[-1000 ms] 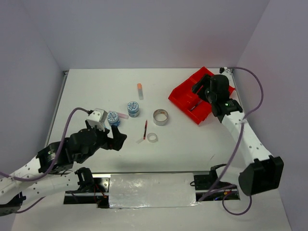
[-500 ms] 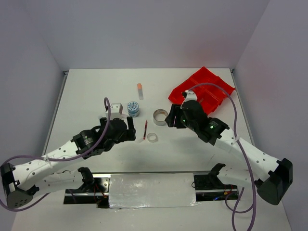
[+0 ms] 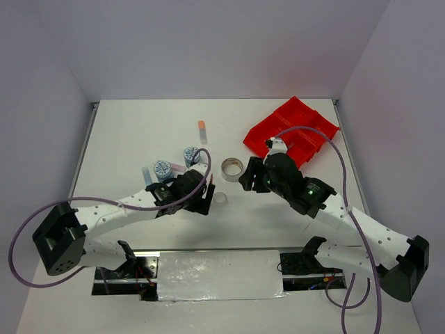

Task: Sort the stationery into containers
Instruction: Pick up the pen cap from the center of the board.

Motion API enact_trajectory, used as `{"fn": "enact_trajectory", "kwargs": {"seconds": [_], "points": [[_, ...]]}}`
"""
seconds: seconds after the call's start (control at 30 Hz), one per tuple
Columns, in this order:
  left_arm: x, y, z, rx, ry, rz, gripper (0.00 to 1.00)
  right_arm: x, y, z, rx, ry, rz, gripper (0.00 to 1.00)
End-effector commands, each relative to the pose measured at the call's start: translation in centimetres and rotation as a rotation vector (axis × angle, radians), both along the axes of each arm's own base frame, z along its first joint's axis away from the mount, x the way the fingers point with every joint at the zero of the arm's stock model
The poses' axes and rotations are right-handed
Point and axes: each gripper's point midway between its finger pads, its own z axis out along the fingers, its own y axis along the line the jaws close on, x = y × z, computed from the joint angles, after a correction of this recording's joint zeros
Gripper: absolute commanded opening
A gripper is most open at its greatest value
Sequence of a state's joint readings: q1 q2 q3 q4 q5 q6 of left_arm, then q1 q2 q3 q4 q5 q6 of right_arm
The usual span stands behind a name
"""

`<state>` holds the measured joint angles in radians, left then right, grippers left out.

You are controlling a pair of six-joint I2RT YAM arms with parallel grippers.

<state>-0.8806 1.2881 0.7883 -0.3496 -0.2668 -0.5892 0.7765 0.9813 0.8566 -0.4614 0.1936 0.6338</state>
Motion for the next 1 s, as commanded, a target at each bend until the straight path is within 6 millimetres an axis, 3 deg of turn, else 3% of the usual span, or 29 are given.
{"fn": "enact_trajectory", "kwargs": {"seconds": [0.0, 0.33, 0.4, 0.73, 0.97], "points": [[1.1, -1.8, 0.9, -0.020, -0.025, -0.063, 0.89, -1.0, -0.5, 1.3, -0.003, -0.028, 0.038, 0.64], [1.8, -2.3, -1.7, 0.077, 0.053, -0.158, 0.89, -2.1, -1.1, 0.0, -0.032, -0.033, 0.087, 0.66], [2.2, -1.8, -2.5, 0.079, 0.091, -0.153, 0.85, -2.0, -1.2, -0.2, -0.037, -0.033, 0.087, 0.66], [2.6, -2.3, -3.6, 0.062, 0.154, -0.175, 0.83, -2.2, -1.2, -0.5, -0.038, -0.036, 0.101, 0.67], [2.7, -1.4, -5.1, 0.128, 0.173, -0.152, 0.80, -2.3, -1.2, -0.8, -0.038, -0.032, 0.103, 0.67]]}}
